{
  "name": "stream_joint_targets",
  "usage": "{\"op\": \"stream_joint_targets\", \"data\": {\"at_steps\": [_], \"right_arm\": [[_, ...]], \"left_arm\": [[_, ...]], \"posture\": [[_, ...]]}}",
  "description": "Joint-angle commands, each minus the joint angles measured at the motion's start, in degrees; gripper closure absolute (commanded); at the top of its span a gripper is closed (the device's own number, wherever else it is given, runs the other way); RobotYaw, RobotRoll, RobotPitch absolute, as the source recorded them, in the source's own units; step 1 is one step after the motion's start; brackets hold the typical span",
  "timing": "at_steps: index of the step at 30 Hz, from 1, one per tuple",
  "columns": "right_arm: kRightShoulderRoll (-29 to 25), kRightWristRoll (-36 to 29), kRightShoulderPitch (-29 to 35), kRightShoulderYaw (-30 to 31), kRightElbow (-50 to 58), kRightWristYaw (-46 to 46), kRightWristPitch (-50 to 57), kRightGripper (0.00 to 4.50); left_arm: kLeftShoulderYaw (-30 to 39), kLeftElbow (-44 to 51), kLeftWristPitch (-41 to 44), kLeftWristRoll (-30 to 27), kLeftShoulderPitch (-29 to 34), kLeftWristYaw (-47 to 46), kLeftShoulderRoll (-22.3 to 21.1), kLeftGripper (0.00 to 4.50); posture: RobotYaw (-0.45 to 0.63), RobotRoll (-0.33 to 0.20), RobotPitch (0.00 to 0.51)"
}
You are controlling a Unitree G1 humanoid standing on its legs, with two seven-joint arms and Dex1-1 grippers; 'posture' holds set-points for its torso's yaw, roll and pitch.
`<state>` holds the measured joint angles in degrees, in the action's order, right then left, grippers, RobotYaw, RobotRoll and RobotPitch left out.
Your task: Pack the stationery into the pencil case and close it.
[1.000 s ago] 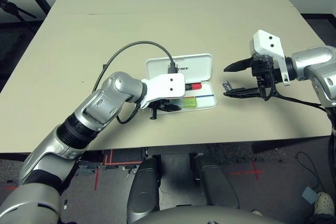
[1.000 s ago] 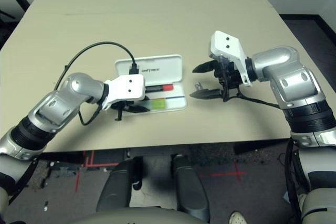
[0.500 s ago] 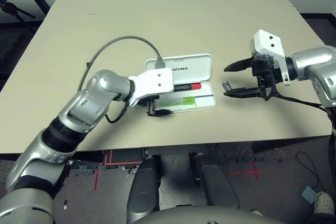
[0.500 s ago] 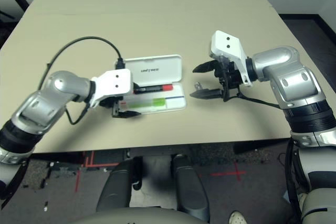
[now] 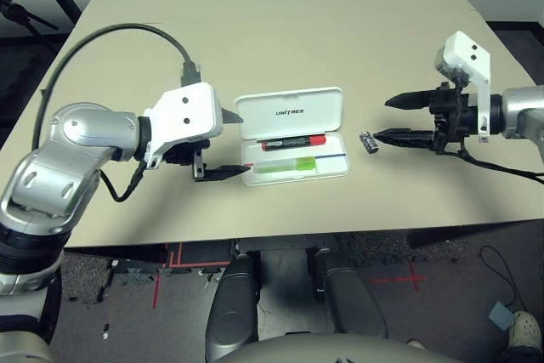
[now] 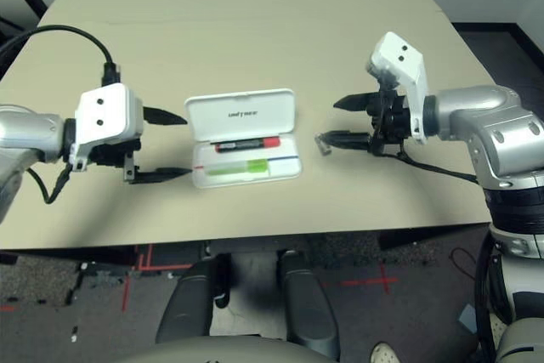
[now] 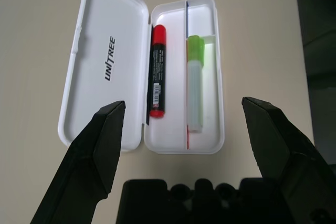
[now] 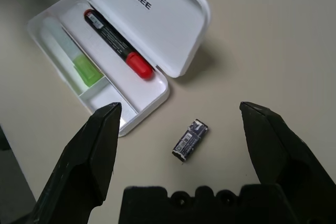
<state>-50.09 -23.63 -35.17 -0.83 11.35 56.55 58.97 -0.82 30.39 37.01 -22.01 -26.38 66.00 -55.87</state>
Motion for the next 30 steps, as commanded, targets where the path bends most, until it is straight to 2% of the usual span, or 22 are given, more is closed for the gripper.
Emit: {"op": "stream_joint_targets", "data": {"at_steps": [1,6,12,17,30], "right_arm": [[1.53,-1.03,0.23,-0.94,4.04,-6.96,10.67,0.00],[8.44,-0.09,-0.85,-1.32,7.25,-17.50,22.39,0.00],[15.57,2.61,-0.20,-0.31,7.05,-27.17,25.44,0.00],[17.46,4.40,0.33,1.10,4.44,-31.10,23.00,0.00],[20.97,5.29,0.70,4.64,-2.97,-33.47,17.95,0.00]], "left_arm": [[0.48,1.81,-0.87,-1.89,0.46,1.14,-1.24,0.03],[0.07,1.58,-2.93,-2.91,0.32,2.55,-2.02,0.03],[1.08,0.49,-5.28,-4.09,-0.32,5.26,-3.90,0.03],[1.65,0.60,-5.56,-4.67,-0.01,5.25,-4.64,0.03],[2.21,2.70,-4.47,-5.59,1.30,3.94,-5.57,0.03]], "posture": [[-0.04,0.000,0.221],[-0.05,0.000,0.221],[-0.05,0.000,0.218],[-0.03,0.000,0.217],[0.00,0.000,0.213]]}}
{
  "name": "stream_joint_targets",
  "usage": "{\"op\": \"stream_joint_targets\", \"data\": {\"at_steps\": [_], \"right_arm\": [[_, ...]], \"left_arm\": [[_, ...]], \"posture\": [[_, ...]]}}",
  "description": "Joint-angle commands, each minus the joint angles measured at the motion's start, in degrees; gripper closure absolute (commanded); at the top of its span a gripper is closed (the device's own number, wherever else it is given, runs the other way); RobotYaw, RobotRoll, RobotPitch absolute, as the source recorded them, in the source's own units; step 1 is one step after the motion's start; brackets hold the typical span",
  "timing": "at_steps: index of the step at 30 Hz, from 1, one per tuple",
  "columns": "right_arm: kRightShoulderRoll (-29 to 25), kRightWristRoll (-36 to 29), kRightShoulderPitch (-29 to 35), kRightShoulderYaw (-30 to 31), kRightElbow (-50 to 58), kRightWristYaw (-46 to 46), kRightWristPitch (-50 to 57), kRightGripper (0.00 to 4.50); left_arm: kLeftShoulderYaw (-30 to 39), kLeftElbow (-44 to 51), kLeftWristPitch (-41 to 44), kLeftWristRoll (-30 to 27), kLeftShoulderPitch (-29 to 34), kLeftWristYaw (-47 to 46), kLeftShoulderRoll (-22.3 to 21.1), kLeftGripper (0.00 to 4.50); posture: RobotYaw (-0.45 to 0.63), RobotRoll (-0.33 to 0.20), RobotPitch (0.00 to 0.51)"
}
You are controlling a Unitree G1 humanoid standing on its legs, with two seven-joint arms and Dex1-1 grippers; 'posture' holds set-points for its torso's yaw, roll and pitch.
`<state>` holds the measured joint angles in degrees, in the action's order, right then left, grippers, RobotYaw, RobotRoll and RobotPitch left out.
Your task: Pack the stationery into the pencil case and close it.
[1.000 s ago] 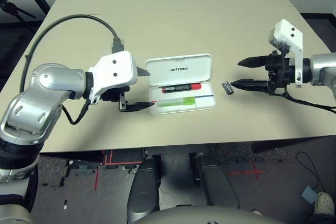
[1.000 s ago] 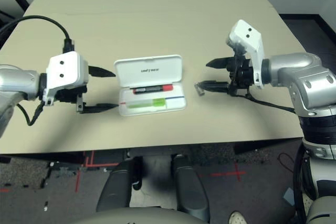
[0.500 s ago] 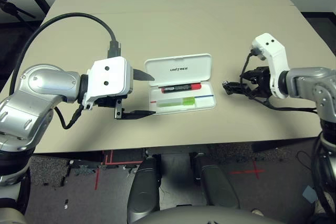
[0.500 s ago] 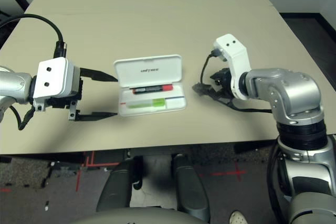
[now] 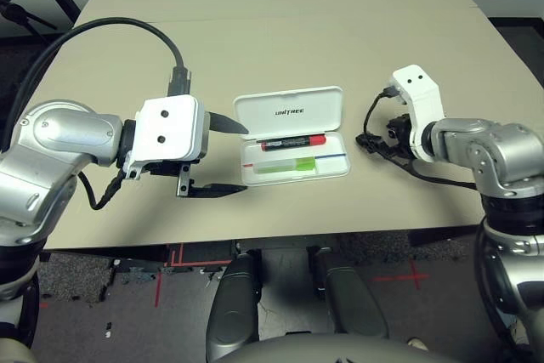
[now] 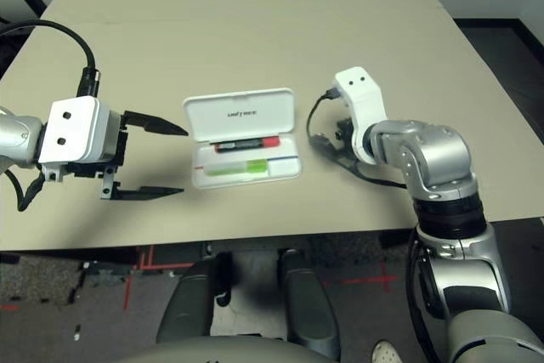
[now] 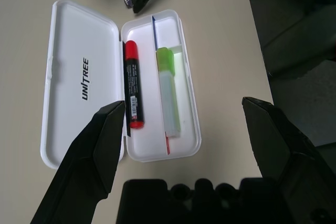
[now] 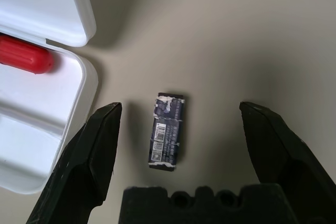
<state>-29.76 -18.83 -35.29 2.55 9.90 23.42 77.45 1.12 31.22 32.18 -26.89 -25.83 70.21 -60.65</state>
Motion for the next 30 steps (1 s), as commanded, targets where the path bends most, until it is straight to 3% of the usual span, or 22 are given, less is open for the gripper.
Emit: {"op": "stream_joint_targets", "data": {"at_steps": [1,8,9,12,21,26,30], "right_arm": [[0.85,0.57,0.93,1.51,-1.79,-0.46,-0.77,0.00],[1.67,0.38,1.39,2.16,-1.83,-1.33,1.24,0.00],[1.57,0.33,1.38,2.05,-1.61,-1.29,1.67,0.18],[0.91,0.19,1.35,2.03,-1.06,-0.96,2.33,0.95],[-3.31,-1.26,-0.07,2.45,0.63,1.67,4.81,4.20],[-8.27,-2.29,-2.42,4.83,0.17,5.99,3.03,4.20],[-15.19,-1.80,-4.09,9.02,-1.21,14.09,-5.59,4.20]], "left_arm": [[0.23,2.00,0.45,-0.79,0.75,-0.41,-0.85,0.03],[-0.09,2.50,0.82,-0.84,0.65,-0.84,-0.94,0.03],[-0.20,2.44,0.76,-0.74,0.58,-0.84,-0.92,0.01],[-0.54,2.31,0.62,-0.60,0.38,-0.89,-0.83,0.00],[-1.06,1.79,0.32,-0.27,-0.09,-0.77,-0.77,0.00],[-1.30,1.41,0.09,0.14,-0.25,-0.82,-0.74,0.00],[-1.37,1.39,0.12,0.26,-0.26,-0.88,-0.89,0.00]], "posture": [[0.00,0.000,0.213],[0.01,0.000,0.207],[0.01,0.000,0.207],[0.01,0.000,0.207],[0.00,0.000,0.207],[0.00,0.000,0.205],[0.00,0.000,0.204]]}}
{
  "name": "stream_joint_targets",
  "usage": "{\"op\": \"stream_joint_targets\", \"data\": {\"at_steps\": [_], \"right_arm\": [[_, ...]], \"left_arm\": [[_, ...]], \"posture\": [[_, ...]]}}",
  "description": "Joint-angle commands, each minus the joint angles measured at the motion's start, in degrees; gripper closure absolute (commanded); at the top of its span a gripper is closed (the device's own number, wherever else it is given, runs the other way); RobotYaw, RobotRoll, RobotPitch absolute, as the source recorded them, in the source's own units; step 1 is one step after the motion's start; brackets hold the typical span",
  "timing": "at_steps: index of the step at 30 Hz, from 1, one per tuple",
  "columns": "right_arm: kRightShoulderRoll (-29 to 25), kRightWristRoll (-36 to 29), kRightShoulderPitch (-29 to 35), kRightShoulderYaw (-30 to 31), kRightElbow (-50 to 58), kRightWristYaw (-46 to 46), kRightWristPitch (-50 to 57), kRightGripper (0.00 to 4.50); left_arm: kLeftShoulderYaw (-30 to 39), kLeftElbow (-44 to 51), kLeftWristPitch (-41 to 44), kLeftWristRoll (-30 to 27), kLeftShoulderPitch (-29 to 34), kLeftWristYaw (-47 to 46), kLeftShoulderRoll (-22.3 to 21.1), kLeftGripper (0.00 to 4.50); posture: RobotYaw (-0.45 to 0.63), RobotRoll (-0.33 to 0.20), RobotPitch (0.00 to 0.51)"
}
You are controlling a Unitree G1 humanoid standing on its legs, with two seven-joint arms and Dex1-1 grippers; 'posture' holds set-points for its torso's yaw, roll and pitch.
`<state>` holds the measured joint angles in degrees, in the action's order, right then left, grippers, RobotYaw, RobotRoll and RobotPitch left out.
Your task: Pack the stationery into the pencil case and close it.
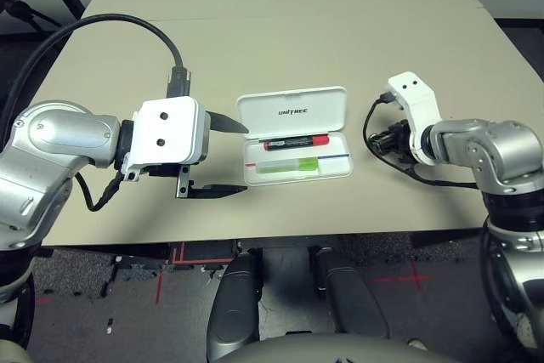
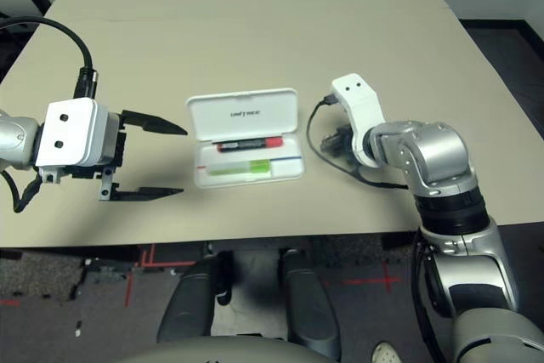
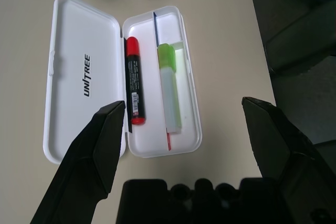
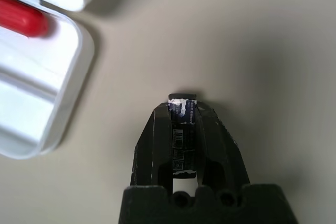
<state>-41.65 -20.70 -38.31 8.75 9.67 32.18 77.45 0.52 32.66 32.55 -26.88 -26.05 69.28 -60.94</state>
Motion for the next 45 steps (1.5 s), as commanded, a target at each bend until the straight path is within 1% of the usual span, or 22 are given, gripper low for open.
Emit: {"op": "stream_joint_targets", "data": {"at_steps": [1,3,5,9,13,18,23,29,37,45], "right_arm": [[-4.92,0.54,-1.52,3.90,-1.69,8.08,-9.05,4.20],[-8.02,1.64,-2.46,6.11,-3.57,14.33,-16.56,4.20],[-10.16,2.80,-3.40,7.71,-6.25,22.15,-26.43,4.20],[-11.85,5.54,-6.33,10.34,-11.86,34.38,-39.57,4.20],[-10.81,6.86,-9.42,11.78,-14.98,43.83,-46.61,4.20],[-8.89,6.55,-10.61,13.25,-14.00,52.72,-49.43,4.20],[-5.32,7.83,-11.29,14.61,-13.53,54.54,-49.00,4.20],[-1.56,9.69,-10.14,15.96,-13.75,54.69,-50.39,4.20],[1.77,13.64,-9.82,17.12,-18.00,54.12,-56.07,4.20],[3.56,15.22,-9.68,17.26,-20.46,54.77,-59.29,4.20]], "left_arm": [[-0.80,-0.06,-0.23,0.29,-0.07,0.03,-0.61,0.00],[-0.86,-0.18,-0.29,0.40,-0.11,0.07,-0.69,0.00],[-1.01,-0.37,-0.50,0.63,-0.14,0.10,-0.73,0.00],[-1.37,-0.65,-0.80,0.96,-0.27,0.09,-0.78,0.00],[-1.58,-0.66,-0.92,1.26,-0.15,-0.14,-0.70,0.00],[-1.68,-0.45,-0.81,1.56,0.10,-0.37,-0.68,0.00],[-1.75,-0.25,-0.66,1.79,0.28,-0.57,-0.77,0.00],[-1.59,0.46,-0.26,1.70,0.76,-1.06,-0.95,0.00],[-1.42,0.71,-0.35,1.74,1.28,-1.53,-1.27,0.00],[-1.36,0.98,-0.47,1.83,1.64,-1.83,-1.31,0.00]], "posture": [[0.00,0.000,0.204],[0.00,0.000,0.203],[0.00,0.000,0.201],[0.00,0.000,0.199],[0.01,0.000,0.196],[0.02,0.000,0.197],[0.02,0.000,0.196],[0.03,0.000,0.194],[0.04,0.000,0.190],[0.04,0.000,0.188]]}}
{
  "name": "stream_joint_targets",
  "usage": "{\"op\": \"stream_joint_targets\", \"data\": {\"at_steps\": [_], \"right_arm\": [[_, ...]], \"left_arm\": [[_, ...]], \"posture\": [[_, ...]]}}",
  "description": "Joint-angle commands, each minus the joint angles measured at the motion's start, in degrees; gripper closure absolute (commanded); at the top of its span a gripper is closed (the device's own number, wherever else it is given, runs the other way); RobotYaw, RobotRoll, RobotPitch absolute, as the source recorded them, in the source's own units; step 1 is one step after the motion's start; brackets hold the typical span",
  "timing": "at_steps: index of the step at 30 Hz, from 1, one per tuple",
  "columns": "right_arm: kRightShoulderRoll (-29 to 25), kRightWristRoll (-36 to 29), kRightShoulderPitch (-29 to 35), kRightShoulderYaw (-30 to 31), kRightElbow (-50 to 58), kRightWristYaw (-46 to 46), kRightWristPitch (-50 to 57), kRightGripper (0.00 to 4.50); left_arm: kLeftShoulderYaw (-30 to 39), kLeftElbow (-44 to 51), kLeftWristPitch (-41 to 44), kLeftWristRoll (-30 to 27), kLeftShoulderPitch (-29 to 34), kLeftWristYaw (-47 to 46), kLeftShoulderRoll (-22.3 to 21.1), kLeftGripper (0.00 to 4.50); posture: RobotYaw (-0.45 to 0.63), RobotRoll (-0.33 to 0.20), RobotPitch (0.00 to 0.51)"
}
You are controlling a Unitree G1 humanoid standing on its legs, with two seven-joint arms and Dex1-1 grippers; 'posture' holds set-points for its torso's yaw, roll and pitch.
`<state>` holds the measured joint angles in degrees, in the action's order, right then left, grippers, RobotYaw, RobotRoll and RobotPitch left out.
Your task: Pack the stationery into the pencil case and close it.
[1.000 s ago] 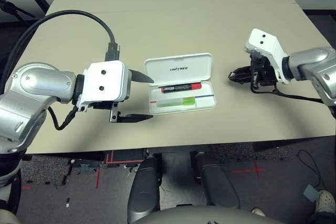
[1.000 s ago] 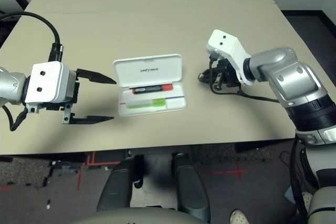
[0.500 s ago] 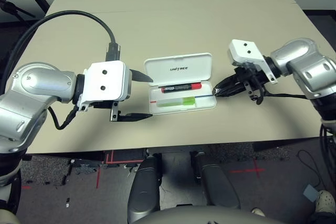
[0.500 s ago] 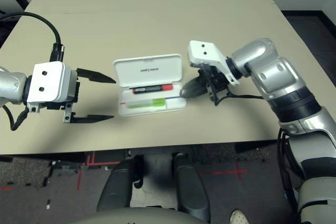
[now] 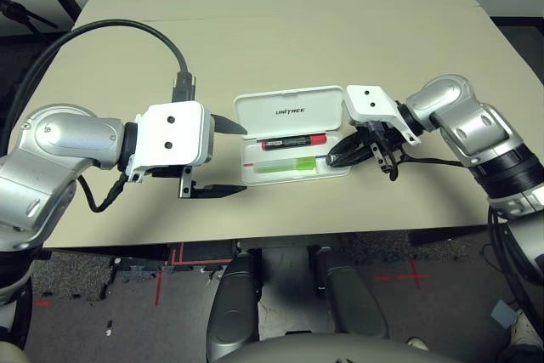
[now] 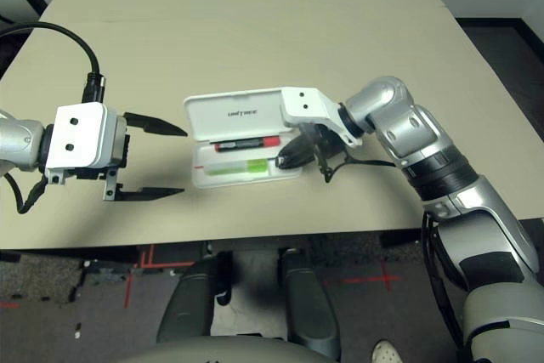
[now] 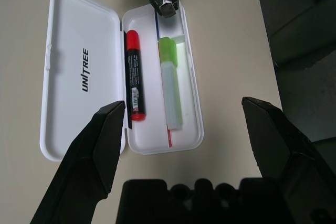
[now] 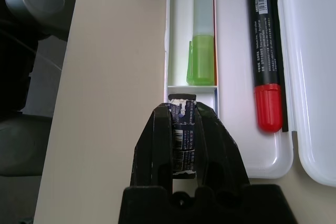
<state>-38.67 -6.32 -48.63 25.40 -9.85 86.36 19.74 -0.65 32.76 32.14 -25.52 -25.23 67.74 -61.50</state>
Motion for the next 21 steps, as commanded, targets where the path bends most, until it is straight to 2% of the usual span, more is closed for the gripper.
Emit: {"op": "stream_joint_targets", "data": {"at_steps": [1,5,9,12,16,21], "right_arm": [[0.75,1.03,0.82,0.72,-1.21,0.62,-2.14,4.20],[1.55,1.57,1.28,0.64,-2.10,0.20,-4.07,4.20],[2.17,1.85,1.55,-0.14,-2.47,-0.67,-5.11,2.79],[2.45,1.73,1.55,-0.81,-2.52,-1.33,-5.60,1.55],[0.52,-1.10,1.54,-3.94,-0.43,-0.39,-2.86,0.14],[-2.86,-3.74,2.39,-7.05,1.90,0.74,-0.03,0.06]], "left_arm": [[-0.21,0.94,-0.06,0.49,0.87,-0.31,-0.76,0.00],[-0.27,0.92,-0.20,0.64,1.03,-0.31,-0.82,0.00],[-0.29,0.91,-0.28,0.68,1.22,-0.31,-0.93,0.00],[-0.28,0.76,-0.37,0.72,1.24,-0.23,-1.02,0.00],[-0.35,0.56,-0.36,0.90,1.52,-0.34,-0.97,0.00],[-0.21,-0.12,-0.77,1.44,2.25,-0.40,-0.99,0.00]], "posture": [[0.04,0.000,0.188],[0.04,0.000,0.188],[0.04,0.000,0.190],[0.04,0.000,0.190],[0.04,0.000,0.193],[0.04,0.000,0.197]]}}
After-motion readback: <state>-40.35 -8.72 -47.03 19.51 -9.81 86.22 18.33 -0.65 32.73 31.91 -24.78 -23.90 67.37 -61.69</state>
